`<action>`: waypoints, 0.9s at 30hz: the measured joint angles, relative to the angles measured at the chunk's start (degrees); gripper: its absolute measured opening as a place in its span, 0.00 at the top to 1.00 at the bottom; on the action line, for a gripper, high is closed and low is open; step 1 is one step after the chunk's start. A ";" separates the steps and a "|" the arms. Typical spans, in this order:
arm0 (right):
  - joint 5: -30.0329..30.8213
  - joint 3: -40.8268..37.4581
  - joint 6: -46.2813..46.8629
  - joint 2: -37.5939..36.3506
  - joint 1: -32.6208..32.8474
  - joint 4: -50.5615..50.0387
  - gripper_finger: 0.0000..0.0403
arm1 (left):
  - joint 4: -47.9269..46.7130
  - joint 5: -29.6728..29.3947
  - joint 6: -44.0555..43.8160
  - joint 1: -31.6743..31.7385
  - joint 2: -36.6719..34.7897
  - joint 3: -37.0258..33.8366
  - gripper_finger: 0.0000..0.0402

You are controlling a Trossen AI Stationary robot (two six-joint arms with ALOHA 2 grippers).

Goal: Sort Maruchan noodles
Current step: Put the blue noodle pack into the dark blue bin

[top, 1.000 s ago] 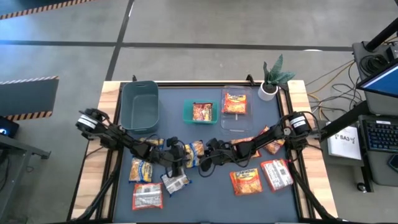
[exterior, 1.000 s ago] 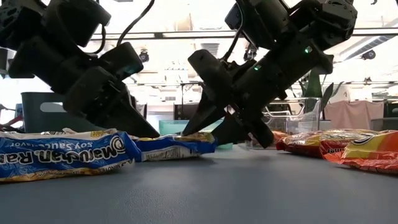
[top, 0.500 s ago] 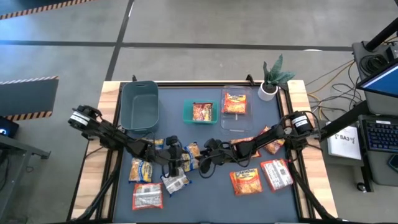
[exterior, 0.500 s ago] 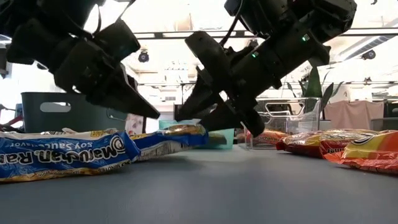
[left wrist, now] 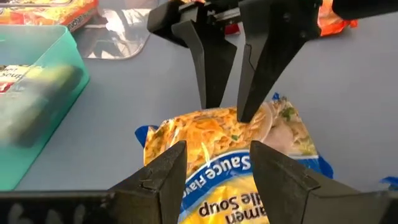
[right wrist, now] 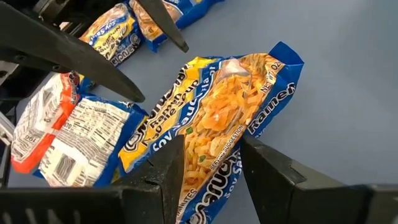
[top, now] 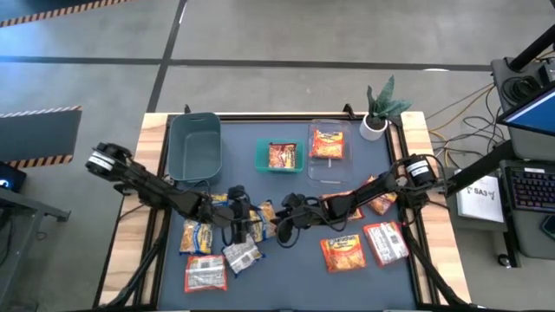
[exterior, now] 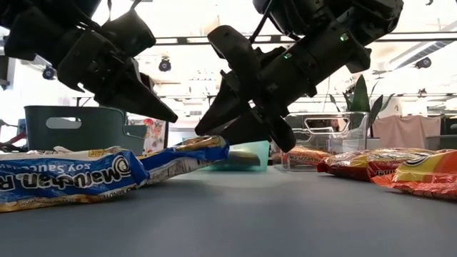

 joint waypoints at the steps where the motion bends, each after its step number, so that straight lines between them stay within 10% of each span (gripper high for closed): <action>1: 0.01 0.04 -0.35 0.00 0.00 -0.03 0.64 | -0.44 -0.03 0.01 0.08 -0.15 0.00 0.60; 18: -1.47 3.80 -5.57 0.00 -0.26 -5.34 0.65 | -5.37 2.12 0.64 3.71 -3.42 0.09 0.47; 27: -1.73 6.50 -10.49 0.00 -0.26 -8.46 0.84 | -8.05 10.82 4.77 8.45 -2.99 0.07 0.43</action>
